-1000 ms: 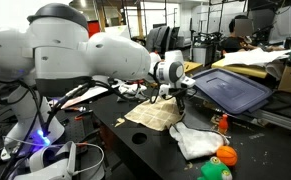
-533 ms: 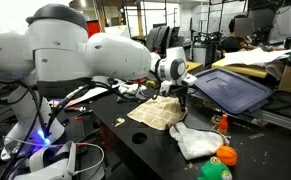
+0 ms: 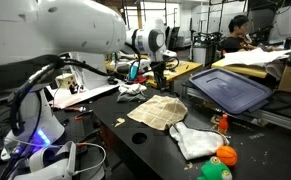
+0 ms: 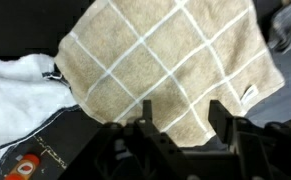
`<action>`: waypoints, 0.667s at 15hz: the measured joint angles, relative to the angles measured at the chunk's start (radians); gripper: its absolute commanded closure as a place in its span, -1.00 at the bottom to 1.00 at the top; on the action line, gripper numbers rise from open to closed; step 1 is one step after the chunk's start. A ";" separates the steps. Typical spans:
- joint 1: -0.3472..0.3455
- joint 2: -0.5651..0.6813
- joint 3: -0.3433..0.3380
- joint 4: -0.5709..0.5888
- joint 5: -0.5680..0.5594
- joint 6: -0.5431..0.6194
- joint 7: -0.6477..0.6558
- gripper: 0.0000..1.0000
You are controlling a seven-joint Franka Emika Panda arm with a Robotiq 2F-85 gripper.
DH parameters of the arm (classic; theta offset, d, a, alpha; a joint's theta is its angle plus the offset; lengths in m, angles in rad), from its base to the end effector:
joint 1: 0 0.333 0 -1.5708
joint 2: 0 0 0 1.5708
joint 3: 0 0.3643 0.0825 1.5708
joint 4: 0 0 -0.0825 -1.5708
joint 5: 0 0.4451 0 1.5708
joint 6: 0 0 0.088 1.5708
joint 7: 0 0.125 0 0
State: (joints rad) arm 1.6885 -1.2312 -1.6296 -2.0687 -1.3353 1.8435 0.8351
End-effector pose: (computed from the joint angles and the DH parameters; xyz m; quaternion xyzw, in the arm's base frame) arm 0.6169 -0.1108 0.2602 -0.9916 0.1242 -0.0368 0.0057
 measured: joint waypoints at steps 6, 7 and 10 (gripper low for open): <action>-0.047 0.155 0.304 -0.128 0.351 -0.216 -0.154 -1.00; -0.047 0.191 0.347 -0.130 0.415 -0.242 -0.183 -1.00; -0.067 0.323 0.452 -0.129 0.607 -0.276 -0.266 -1.00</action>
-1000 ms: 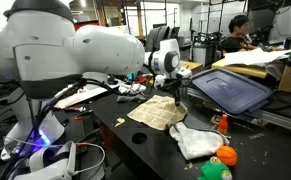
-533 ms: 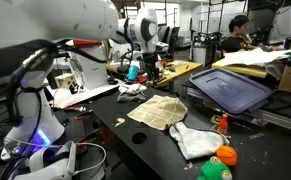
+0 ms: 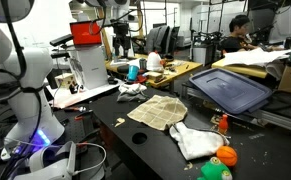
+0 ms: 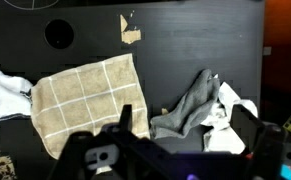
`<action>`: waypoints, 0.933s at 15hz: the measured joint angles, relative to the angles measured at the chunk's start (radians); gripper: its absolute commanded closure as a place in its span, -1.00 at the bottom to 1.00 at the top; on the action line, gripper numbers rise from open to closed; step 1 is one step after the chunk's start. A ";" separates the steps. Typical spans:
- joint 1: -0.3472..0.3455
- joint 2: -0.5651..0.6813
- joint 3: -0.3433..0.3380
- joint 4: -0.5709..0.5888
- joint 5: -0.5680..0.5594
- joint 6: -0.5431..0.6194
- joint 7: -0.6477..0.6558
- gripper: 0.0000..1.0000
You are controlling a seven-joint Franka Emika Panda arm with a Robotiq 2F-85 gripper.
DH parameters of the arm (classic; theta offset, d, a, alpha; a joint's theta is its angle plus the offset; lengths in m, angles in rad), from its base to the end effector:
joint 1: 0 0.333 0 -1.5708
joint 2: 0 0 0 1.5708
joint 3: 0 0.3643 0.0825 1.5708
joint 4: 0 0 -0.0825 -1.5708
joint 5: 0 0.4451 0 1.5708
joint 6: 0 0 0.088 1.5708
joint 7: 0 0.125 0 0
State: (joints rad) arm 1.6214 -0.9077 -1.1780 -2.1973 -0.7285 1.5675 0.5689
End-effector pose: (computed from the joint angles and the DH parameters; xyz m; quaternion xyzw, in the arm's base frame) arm 0.4983 0.0635 0.4519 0.9924 0.0964 -0.0762 0.0002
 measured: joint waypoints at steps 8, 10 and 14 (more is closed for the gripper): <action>-0.425 0.392 0.393 -0.019 0.381 -0.012 -0.158 -1.00; -0.581 0.443 0.543 -0.027 0.425 -0.028 -0.154 -1.00; -0.907 0.491 0.852 -0.046 0.508 -0.057 -0.152 -1.00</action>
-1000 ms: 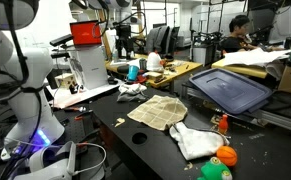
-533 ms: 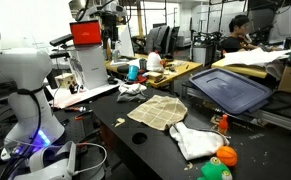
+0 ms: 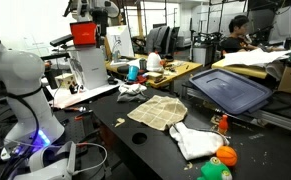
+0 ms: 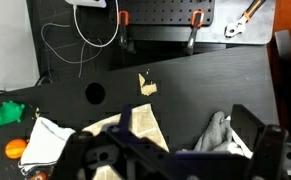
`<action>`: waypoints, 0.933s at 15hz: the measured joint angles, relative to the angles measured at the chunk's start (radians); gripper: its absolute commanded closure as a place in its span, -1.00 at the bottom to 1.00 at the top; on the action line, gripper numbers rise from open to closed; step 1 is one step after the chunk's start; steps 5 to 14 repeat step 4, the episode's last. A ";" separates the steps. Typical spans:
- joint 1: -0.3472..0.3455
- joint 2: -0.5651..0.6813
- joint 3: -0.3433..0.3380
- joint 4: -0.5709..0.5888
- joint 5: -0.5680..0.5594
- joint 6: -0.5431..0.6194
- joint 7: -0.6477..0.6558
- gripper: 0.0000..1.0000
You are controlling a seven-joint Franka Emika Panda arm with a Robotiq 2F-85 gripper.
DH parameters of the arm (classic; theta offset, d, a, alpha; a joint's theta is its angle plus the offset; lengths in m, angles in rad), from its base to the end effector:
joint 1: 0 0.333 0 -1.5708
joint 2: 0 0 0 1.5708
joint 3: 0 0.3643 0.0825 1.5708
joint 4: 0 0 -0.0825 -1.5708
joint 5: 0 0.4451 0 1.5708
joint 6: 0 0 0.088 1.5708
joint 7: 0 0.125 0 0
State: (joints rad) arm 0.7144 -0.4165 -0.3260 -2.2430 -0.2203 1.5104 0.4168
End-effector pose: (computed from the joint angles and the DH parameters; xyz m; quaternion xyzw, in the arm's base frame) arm 0.4133 0.1253 0.5100 0.9850 0.0214 -0.1326 0.1082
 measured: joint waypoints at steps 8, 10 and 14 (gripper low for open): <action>-0.298 0.013 0.273 -0.023 0.063 -0.015 -0.006 -1.00; -0.298 0.013 0.273 -0.023 0.063 -0.015 -0.006 -1.00; -0.298 0.013 0.273 -0.023 0.063 -0.015 -0.006 -1.00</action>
